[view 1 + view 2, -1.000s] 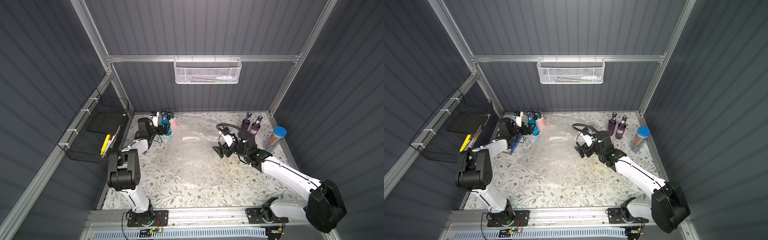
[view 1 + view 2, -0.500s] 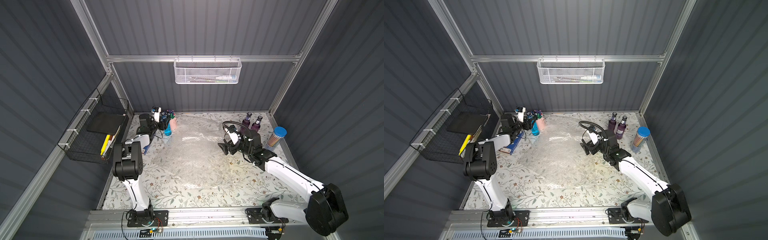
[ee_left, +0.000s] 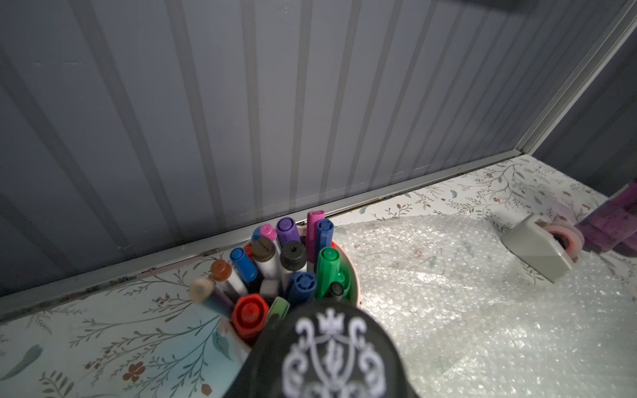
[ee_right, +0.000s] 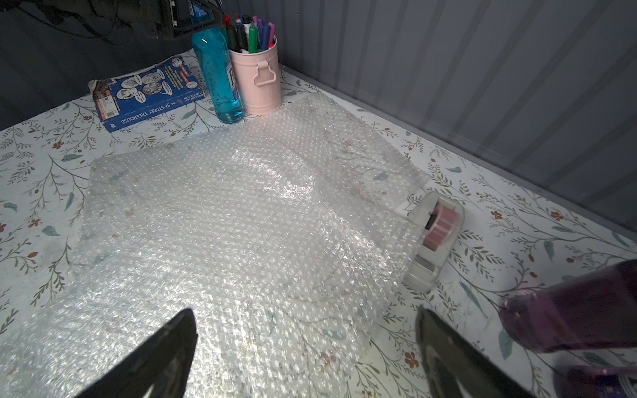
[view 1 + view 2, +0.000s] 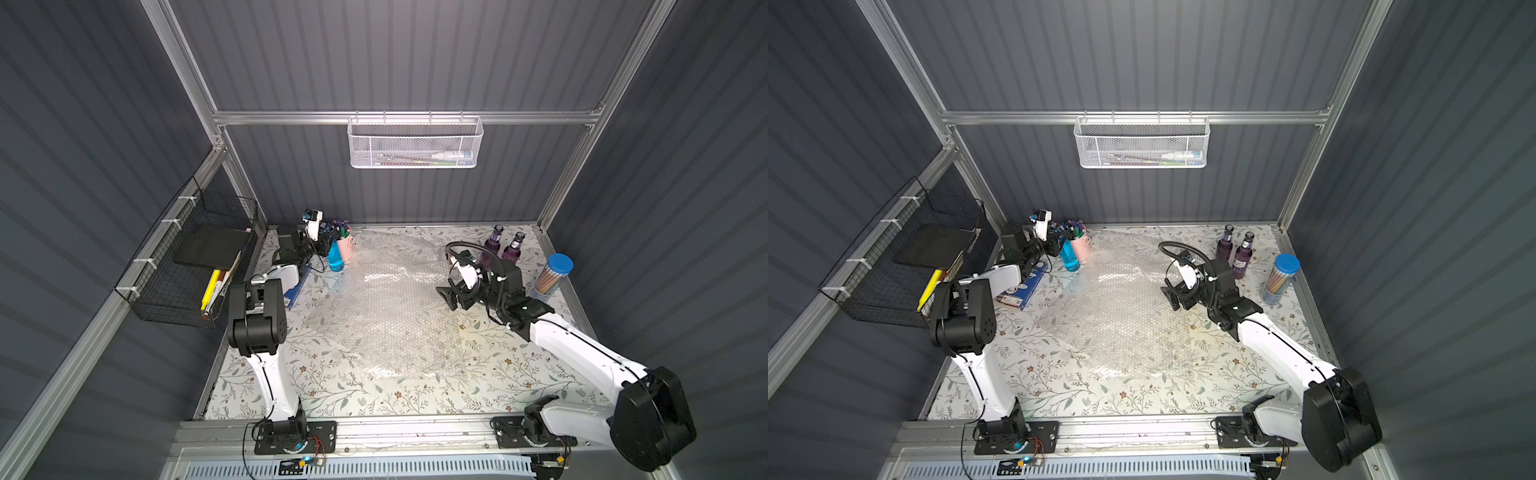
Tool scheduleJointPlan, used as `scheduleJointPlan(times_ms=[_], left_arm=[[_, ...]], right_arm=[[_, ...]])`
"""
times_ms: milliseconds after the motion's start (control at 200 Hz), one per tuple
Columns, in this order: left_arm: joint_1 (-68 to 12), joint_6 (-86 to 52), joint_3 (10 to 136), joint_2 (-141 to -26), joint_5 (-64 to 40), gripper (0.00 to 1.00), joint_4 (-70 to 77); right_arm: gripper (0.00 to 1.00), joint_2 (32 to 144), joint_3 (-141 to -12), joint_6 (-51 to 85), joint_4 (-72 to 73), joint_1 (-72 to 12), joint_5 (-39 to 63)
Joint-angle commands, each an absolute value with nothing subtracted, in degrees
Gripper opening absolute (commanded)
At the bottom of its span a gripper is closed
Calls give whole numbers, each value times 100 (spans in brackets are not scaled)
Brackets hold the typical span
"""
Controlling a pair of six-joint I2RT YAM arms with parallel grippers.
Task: Wrap wine bottles in bubble wrap
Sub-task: Pick up the wine bottle from the center of the board.
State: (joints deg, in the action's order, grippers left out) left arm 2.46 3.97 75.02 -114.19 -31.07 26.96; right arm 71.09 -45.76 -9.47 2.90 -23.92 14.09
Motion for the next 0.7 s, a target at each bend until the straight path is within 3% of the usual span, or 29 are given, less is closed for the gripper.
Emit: scheduleJointPlan(times_ms=[0,305,695], left_arm=[[280,576,7689,-11484,-3282,25,2439],[281,1133,7699,-10923,-3075,10,1814],[242,1930,8034,-9722,-2990,5,711]], right_arm=[[99,7209,-4728,-1025,176,-2364,1542],[99,7348,-4790,-967,166,-2364,1547],[99,7334,-4781,-767,272,-2364,1666]])
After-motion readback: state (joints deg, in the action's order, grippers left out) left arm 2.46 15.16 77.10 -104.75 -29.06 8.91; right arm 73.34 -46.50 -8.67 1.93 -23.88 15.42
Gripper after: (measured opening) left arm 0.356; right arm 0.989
